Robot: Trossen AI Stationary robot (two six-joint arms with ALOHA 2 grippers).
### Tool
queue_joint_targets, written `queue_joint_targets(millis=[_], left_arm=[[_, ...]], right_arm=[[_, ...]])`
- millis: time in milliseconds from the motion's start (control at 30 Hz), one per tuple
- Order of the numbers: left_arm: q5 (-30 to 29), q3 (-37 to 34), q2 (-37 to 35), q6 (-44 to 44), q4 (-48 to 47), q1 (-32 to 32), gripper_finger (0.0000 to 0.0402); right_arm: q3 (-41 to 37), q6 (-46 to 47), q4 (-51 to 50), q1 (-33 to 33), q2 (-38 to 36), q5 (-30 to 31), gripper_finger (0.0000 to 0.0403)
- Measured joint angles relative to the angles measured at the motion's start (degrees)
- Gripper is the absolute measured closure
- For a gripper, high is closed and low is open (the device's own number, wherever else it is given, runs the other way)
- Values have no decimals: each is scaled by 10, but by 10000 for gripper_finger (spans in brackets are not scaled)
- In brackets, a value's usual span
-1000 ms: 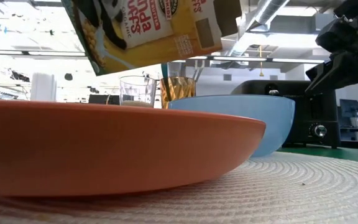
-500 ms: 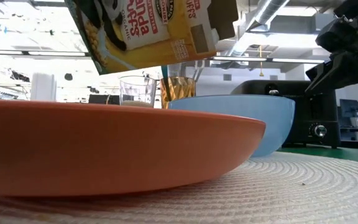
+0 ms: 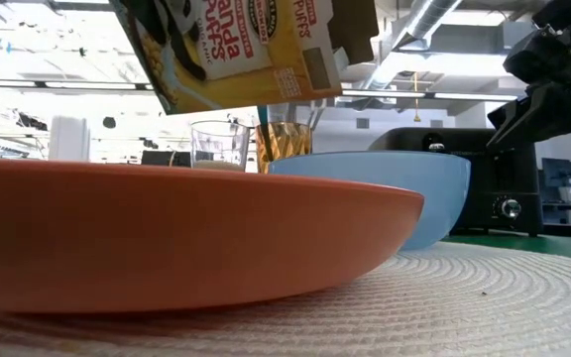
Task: Arrange a breakfast setting
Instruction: Pour the cereal from the cereal box on the blue bowl
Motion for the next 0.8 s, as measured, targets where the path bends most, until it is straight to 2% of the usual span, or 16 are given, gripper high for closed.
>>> queue_joint_targets(millis=[300,800], left_arm=[[-42,0,0,34,11,1,161],[-57,0,0,78,39,3,161]], right_arm=[[0,0,0,0,0,0,301],[0,0,0,0,0,0,301]])
